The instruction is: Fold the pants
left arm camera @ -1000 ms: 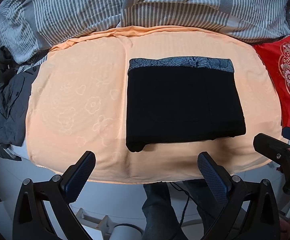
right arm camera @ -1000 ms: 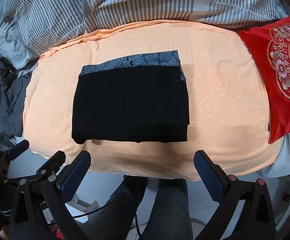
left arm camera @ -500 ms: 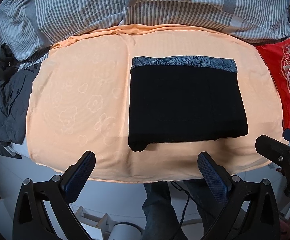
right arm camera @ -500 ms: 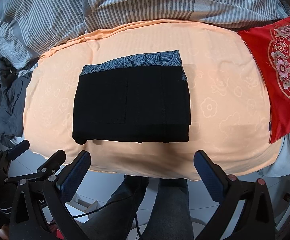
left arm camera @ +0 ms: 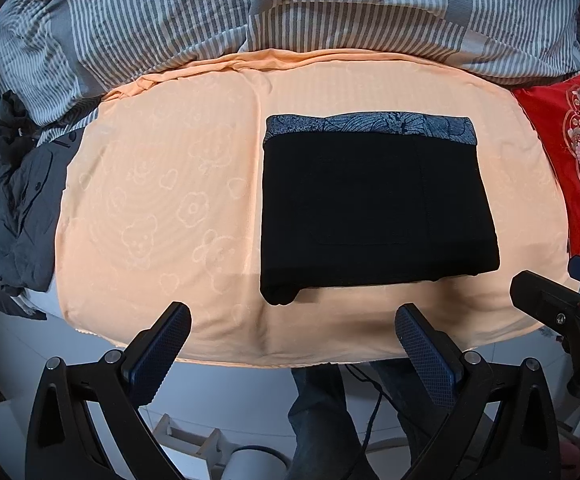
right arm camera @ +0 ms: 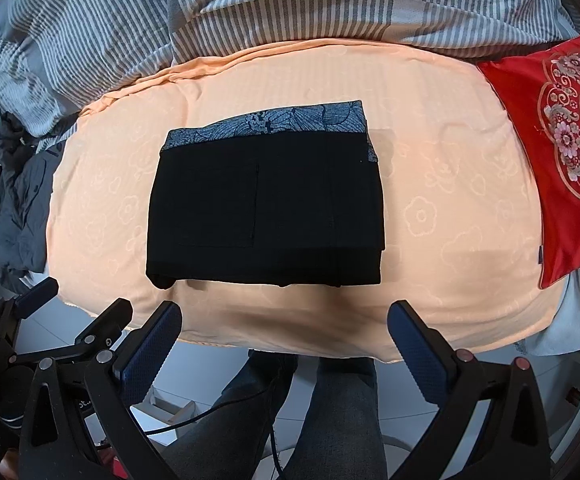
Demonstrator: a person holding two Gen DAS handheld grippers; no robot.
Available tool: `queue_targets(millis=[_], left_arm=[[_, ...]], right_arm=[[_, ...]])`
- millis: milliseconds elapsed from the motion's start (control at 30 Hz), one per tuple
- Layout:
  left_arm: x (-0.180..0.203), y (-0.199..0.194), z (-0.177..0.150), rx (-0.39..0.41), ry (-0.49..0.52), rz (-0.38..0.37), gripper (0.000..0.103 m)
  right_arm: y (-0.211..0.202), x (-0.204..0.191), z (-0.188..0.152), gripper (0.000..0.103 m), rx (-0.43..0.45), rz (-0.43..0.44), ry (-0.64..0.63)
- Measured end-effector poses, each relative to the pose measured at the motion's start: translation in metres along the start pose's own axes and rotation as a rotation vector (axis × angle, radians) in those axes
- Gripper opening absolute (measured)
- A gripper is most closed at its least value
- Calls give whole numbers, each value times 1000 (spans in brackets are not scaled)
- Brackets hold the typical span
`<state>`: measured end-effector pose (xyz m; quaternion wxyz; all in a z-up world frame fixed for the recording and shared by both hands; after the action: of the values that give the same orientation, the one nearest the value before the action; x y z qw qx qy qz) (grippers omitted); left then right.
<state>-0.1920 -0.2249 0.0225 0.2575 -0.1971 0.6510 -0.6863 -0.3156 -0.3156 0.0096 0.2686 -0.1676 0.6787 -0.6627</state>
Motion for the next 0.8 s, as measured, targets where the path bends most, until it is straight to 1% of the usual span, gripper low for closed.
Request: queue_targets(millis=[267,700,800], left_arm=[[-3,2,-2,-4,-13,-13,103],[-5,2,-4,-5,-27,-13,103],[-4,1,-4,8,-17,-10,103]], right_arm=[[3,-1,-1,103,-6,-4,-8],[1,-4,-3,103,3,-9,-20],[0,-4,-3,103,4,-11,-18]])
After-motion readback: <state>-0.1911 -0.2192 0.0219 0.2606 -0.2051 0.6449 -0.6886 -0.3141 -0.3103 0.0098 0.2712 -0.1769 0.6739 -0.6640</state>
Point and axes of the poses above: each gripper's, at about its wrist camera, not at the fingertips, and y roughly the way its jaws point, x to its right, z to its top, the point moved 2 cm from there along y, roughly the way its jaws point, and after that the axes turned 14 degrees about y, right-handed, at the moved point
